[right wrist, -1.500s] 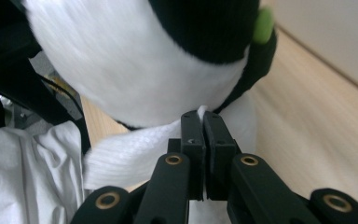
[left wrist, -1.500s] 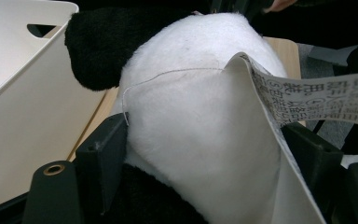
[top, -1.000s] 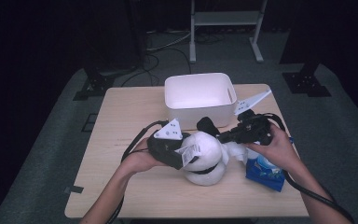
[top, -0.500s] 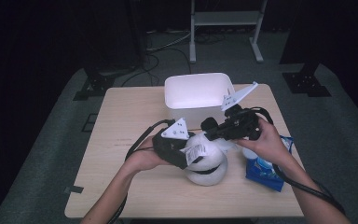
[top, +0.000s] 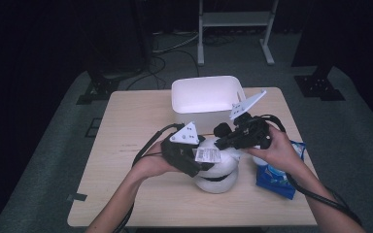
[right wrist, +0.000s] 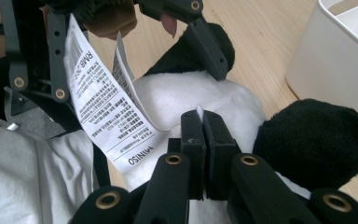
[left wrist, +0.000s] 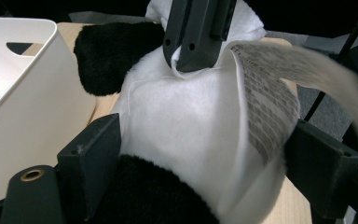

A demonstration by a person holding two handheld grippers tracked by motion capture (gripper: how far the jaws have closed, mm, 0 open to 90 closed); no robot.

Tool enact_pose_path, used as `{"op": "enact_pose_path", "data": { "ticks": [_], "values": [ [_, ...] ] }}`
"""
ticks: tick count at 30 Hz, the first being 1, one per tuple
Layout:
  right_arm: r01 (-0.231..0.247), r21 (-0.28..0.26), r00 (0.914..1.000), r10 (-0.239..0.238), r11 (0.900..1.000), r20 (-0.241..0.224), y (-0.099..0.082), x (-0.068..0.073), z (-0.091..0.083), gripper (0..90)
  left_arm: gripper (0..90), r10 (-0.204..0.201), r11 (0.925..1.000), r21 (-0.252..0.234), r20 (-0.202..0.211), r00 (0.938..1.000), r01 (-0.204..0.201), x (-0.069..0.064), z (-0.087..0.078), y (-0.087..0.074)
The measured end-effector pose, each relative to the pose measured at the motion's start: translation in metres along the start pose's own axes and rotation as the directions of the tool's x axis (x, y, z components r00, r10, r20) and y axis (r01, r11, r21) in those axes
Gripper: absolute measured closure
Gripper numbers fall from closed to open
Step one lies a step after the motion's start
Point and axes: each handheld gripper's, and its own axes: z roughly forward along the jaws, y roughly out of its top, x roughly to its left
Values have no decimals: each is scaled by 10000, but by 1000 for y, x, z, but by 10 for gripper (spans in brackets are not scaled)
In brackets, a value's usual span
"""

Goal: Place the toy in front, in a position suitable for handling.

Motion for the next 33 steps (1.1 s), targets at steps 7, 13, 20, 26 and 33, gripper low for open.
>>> {"op": "enact_pose_path", "data": {
  "ticks": [7, 13, 20, 26, 33],
  "values": [
    [-141, 91, 9998, 140, 9999, 120, -8, 1, -7, 876, 156, 79, 9992, -383, -9, 10000, -80, -3, -7, -1],
    [-423, 84, 9983, 419, 9991, 414, -19, -4, -16, 876, 154, -17, 9985, -539, -311, 9995, 0, -1, -19, -1],
    [-673, -55, 9958, 676, 9977, 624, -32, -11, -24, 876, 129, -467, 9987, -202, -412, 9981, 459, 5, -13, -14],
    [-868, -82, 9935, 872, 9962, 731, -42, -14, -29, 876, 115, -1123, 9936, -146, 18, 9937, 1123, 9, 6, -28],
    [-693, -357, 9935, 722, 9970, 881, -38, -9, -32, 876, 264, -1573, 9829, -825, 867, 9837, 1644, 9, 26, -34]
  ]
}}
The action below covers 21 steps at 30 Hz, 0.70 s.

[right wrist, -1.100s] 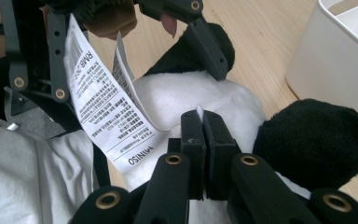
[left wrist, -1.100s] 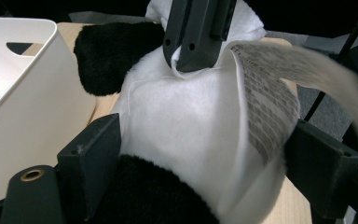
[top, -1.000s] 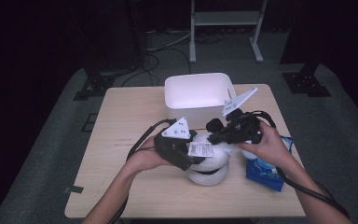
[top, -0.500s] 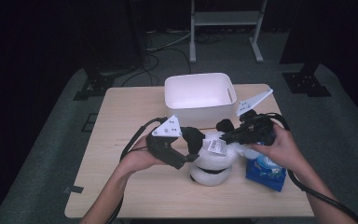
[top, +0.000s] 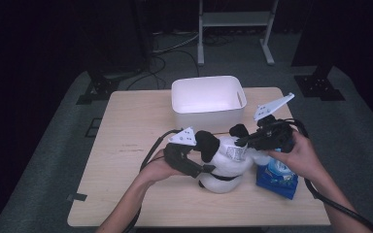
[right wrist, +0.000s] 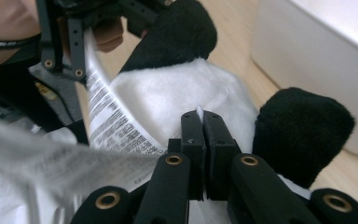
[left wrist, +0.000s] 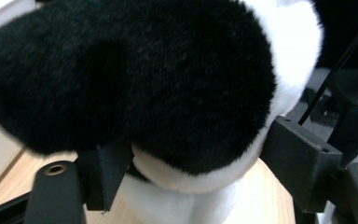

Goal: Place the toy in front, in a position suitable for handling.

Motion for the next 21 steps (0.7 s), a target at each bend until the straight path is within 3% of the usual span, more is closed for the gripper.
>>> {"op": "enact_pose_path", "data": {
  "ticks": [2, 10, 17, 21],
  "values": [
    [-43, -127, 10000, 44, 9999, 55, 3, 0, -2, 876, 303, 6, 10000, -14, 41, 10000, -6, 1, -4, 2],
    [136, -476, 9981, -164, 9988, -591, 19, 7, 3, 876, 325, 391, 9992, 20, -24, 9992, -391, -5, -22, 15],
    [860, -268, 9900, -885, 9959, -1101, 40, 28, 19, 876, 323, 587, 9980, 221, 203, 9981, -592, -8, -15, 18],
    [1070, 92, 9900, -1056, 9942, -939, 39, 32, 22, 876, 286, 483, 9985, 237, 201, 9986, -488, -6, -10, 16]
  ]
}}
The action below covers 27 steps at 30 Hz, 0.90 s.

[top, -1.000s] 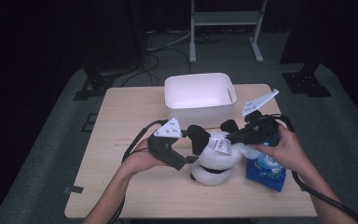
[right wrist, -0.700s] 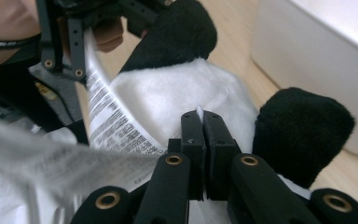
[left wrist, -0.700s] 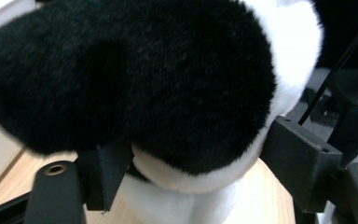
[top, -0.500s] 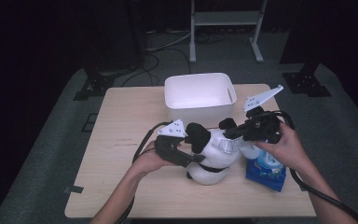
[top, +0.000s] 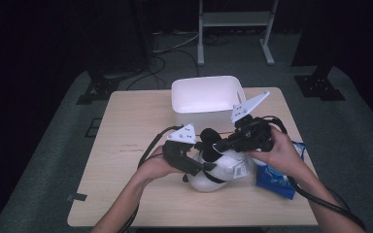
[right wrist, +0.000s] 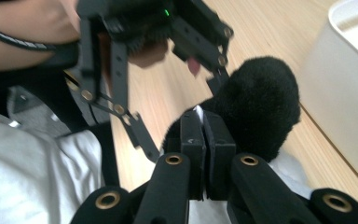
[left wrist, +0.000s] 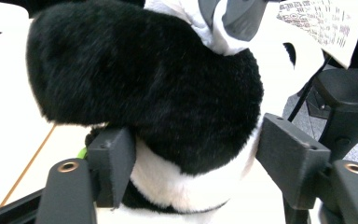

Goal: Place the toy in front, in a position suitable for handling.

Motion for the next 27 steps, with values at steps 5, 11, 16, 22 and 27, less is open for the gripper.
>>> {"op": "enact_pose_path", "data": {
  "ticks": [5, 11, 16, 22, 27],
  "values": [
    [-377, 108, 9982, 371, 9992, 464, -16, -8, -8, 876, 221, -182, 9996, 229, -205, 9996, 187, 3, 6, -6],
    [-994, 121, 9913, 980, 9950, 882, -42, -20, -20, 876, 180, -315, 9967, 729, -404, 9987, 344, 8, 17, -20],
    [-1371, -22, 9852, 1366, 9906, 1034, -60, -29, -25, 876, 139, -470, 9922, 1133, -502, 9976, 524, 12, 25, -35],
    [-1941, -183, 9768, 1950, 9808, 885, -79, -39, -22, 876, 93, -721, 9833, 1625, -627, 9954, 814, 21, 32, -53],
    [-2209, -158, 9723, 2215, 9752, 753, -88, -46, -13, 876, 82, -1155, 9831, 1359, -572, 9917, 1223, 29, 24, -63]
  ]
}}
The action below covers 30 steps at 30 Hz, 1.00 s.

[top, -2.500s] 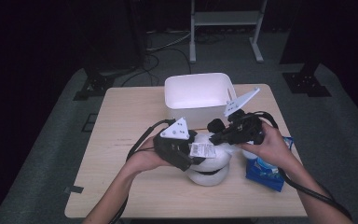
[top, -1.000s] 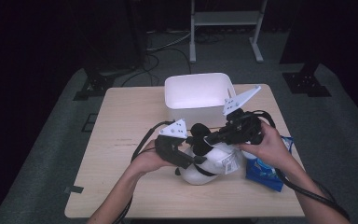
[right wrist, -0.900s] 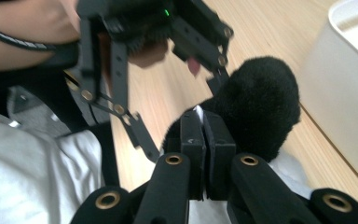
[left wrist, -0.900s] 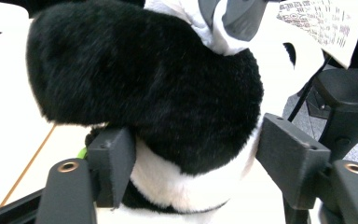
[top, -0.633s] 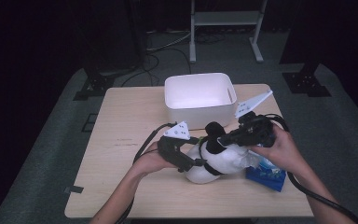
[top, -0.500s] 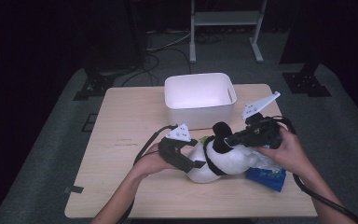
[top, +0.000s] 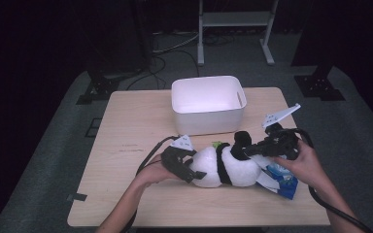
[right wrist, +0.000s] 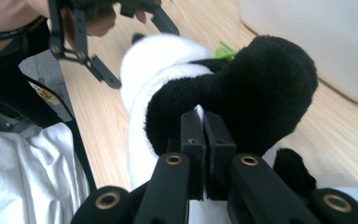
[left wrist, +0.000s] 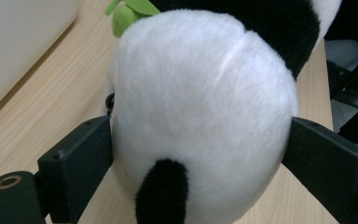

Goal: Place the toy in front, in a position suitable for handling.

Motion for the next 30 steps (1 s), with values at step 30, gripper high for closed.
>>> {"op": "enact_pose_path", "data": {
  "ticks": [30],
  "values": [
    [763, 673, 9961, -730, 9948, -490, 34, 12, 41, 873, 225, -172, 9981, -600, -282, 9995, 155, 8, -27, -17]
  ]
}}
